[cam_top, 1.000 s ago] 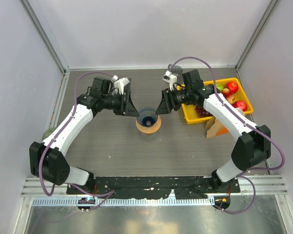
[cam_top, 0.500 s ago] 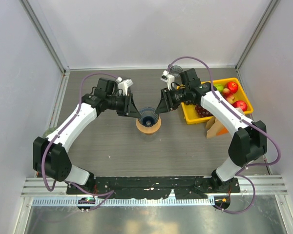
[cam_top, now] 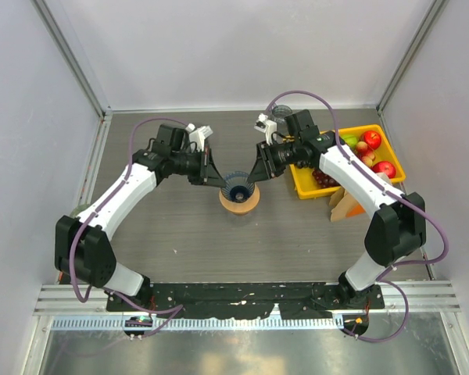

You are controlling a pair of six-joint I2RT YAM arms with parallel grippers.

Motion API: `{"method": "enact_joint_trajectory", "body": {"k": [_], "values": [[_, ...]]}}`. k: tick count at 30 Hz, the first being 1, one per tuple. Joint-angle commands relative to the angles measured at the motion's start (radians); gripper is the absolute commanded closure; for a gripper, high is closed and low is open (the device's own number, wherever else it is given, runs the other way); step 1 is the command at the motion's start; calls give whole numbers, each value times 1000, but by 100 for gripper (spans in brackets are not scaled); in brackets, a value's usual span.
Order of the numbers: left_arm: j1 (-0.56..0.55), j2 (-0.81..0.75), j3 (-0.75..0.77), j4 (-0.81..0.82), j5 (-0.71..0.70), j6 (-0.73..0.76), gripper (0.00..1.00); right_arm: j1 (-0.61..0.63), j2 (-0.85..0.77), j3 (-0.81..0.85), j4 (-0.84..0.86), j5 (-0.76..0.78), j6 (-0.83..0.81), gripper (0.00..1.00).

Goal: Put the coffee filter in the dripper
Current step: Adjust the coffee dripper in the dripper holder.

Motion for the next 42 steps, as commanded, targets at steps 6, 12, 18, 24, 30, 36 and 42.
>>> {"method": "enact_joint_trajectory", "body": {"k": [6, 12, 18, 24, 30, 36, 42], "values": [[-5, 36, 10, -2, -4, -3, 100, -2, 20, 7, -6, 67, -30, 85], [-8, 39, 29, -9, -6, -3, 100, -4, 29, -1, -20, 83, -62, 93], [-23, 56, 44, -12, -19, 0, 100, -7, 49, 5, -12, 92, -71, 95], [-23, 80, 40, -30, -39, 18, 100, -9, 54, 2, -20, 107, -91, 95], [-25, 89, 24, -41, -44, 40, 100, -10, 57, -1, -17, 116, -102, 95], [-28, 92, 14, -48, -67, 64, 100, -10, 62, -7, -18, 121, -122, 95], [-28, 80, 33, -59, -78, 86, 90, -10, 51, 10, -23, 104, -127, 86]]}}
